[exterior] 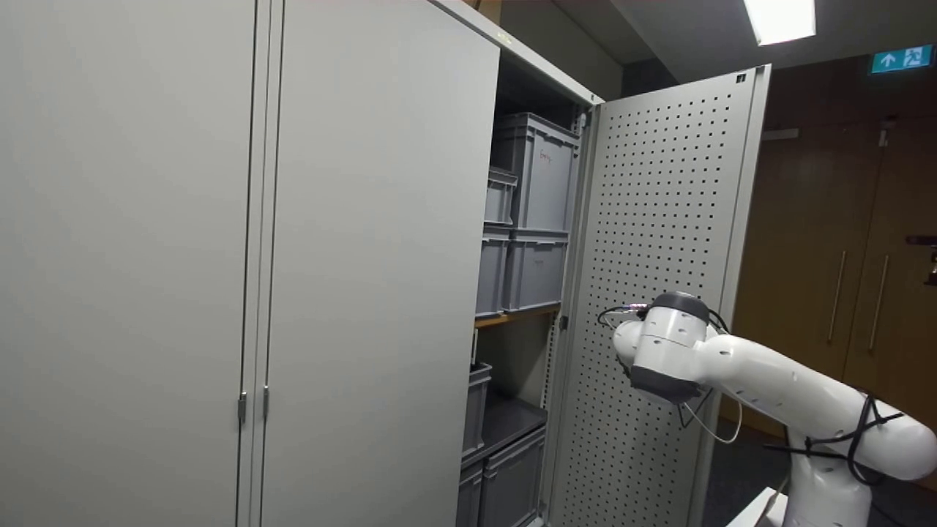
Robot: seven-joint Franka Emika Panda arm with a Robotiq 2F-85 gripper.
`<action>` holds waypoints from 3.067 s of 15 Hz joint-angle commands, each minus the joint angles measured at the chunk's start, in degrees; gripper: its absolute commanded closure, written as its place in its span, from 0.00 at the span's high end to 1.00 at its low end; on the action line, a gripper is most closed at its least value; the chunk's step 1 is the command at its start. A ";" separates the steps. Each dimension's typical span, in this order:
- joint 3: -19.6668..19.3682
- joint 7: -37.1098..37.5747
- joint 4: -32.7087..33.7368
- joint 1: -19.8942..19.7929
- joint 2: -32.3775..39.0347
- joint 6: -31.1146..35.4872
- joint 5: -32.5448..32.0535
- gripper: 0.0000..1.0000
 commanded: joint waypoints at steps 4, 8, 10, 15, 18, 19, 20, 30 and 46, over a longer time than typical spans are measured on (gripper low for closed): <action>-0.13 -0.15 0.15 -2.45 0.30 -0.19 0.00 1.00; 0.19 -0.16 0.64 -3.55 0.61 0.02 0.16 1.00; 0.41 -0.03 0.94 -4.28 0.97 0.29 0.35 1.00; 1.40 0.19 2.34 -6.97 2.01 0.89 0.59 1.00; 2.09 0.13 3.05 -8.96 2.42 0.98 0.76 1.00; 2.31 0.08 3.58 -9.75 2.74 1.06 0.78 1.00; 2.35 -0.09 3.97 -10.44 2.96 0.99 0.74 1.00; 2.83 -0.47 6.06 -13.84 4.15 1.09 1.09 1.00; 2.29 -0.30 6.80 -12.44 3.97 1.17 1.19 1.00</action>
